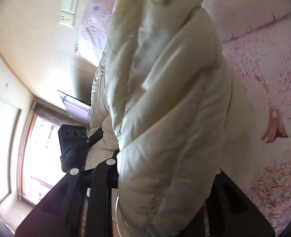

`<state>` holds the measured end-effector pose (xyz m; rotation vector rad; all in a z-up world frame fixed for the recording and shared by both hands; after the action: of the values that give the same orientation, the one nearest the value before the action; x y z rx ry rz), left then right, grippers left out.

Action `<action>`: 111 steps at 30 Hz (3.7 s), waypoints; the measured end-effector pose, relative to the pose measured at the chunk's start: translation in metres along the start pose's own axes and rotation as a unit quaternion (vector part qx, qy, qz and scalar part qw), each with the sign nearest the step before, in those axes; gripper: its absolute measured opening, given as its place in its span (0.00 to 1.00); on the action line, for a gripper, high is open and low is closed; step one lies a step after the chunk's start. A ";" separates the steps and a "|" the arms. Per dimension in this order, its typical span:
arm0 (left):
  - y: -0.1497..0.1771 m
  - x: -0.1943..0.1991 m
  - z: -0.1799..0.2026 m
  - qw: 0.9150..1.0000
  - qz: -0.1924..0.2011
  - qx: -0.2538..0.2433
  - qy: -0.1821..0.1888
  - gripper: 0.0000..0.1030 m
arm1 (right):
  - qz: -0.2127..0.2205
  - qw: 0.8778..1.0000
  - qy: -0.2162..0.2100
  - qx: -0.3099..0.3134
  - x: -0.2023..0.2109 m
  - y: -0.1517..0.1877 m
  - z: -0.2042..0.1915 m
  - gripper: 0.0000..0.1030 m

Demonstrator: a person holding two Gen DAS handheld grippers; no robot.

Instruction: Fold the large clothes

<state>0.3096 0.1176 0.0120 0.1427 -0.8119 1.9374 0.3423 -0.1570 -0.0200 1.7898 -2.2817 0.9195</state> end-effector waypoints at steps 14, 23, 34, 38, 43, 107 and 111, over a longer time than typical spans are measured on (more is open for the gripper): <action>0.002 -0.004 -0.048 0.996 -0.015 0.041 -0.074 0.71 | 0.023 0.991 0.081 -0.100 0.019 0.021 0.045 0.67; 0.019 0.050 0.016 0.948 0.106 -0.126 -0.273 0.72 | 0.185 0.946 0.266 0.015 0.108 0.041 0.000 0.62; 0.086 0.003 0.083 0.905 0.036 -0.303 -0.296 0.72 | 0.084 0.932 0.288 0.201 0.057 0.103 -0.048 0.38; 0.086 -0.010 0.071 0.905 0.019 -0.297 -0.303 0.72 | 0.053 0.932 0.313 0.177 0.030 0.090 -0.025 0.36; 0.086 -0.017 0.062 0.900 0.011 -0.300 -0.315 0.72 | 0.036 0.941 0.300 0.155 0.037 0.085 -0.024 0.36; 0.056 -0.011 0.014 0.910 0.039 -0.214 -0.354 0.78 | 0.104 0.902 0.407 0.100 0.041 0.072 0.005 0.44; 0.069 0.018 0.028 0.915 0.067 -0.220 -0.332 0.78 | 0.131 0.903 0.389 0.123 0.063 0.089 -0.016 0.42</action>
<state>0.2362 0.0951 0.0081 0.4975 -1.7256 1.7800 0.2380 -0.1909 -0.0156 0.8869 -1.9238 1.6554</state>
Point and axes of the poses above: each gripper's, at about its wrist camera, not at the fingertips, and x roughly against the way its jaws point, z to its right, y to its underside, the point moved 3 cm from there along -x, roughly the way its jaws point
